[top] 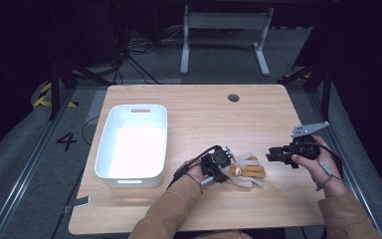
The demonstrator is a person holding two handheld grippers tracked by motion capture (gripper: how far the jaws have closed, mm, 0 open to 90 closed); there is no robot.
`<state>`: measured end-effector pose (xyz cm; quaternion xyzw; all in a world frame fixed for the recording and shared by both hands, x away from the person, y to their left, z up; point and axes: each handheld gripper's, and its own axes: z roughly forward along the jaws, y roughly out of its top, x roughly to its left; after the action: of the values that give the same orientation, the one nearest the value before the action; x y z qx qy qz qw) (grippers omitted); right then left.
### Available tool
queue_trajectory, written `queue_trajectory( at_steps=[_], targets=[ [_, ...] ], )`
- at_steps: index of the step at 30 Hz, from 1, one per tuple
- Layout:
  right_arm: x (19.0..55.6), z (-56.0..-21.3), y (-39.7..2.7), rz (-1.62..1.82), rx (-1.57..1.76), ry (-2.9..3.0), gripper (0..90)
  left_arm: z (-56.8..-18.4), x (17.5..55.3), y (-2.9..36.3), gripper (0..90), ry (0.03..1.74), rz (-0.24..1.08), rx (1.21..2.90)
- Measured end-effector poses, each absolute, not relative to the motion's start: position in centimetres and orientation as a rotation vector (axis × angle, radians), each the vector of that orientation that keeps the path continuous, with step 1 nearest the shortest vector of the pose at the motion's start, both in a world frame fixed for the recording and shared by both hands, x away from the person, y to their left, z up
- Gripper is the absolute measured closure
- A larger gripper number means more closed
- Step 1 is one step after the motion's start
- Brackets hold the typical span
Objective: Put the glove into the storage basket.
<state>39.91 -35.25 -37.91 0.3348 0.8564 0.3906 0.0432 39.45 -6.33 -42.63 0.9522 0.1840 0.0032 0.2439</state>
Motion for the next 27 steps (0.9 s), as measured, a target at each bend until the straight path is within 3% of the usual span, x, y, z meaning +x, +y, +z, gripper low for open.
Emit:
queue_trajectory(
  at_steps=[27],
  targets=[
    [40.1, -38.0, -35.9, 1.203, 1.047, 2.610, 65.2, -38.0, 39.2, -5.4, 69.9, 0.529, 0.032, 2.601]
  ],
)
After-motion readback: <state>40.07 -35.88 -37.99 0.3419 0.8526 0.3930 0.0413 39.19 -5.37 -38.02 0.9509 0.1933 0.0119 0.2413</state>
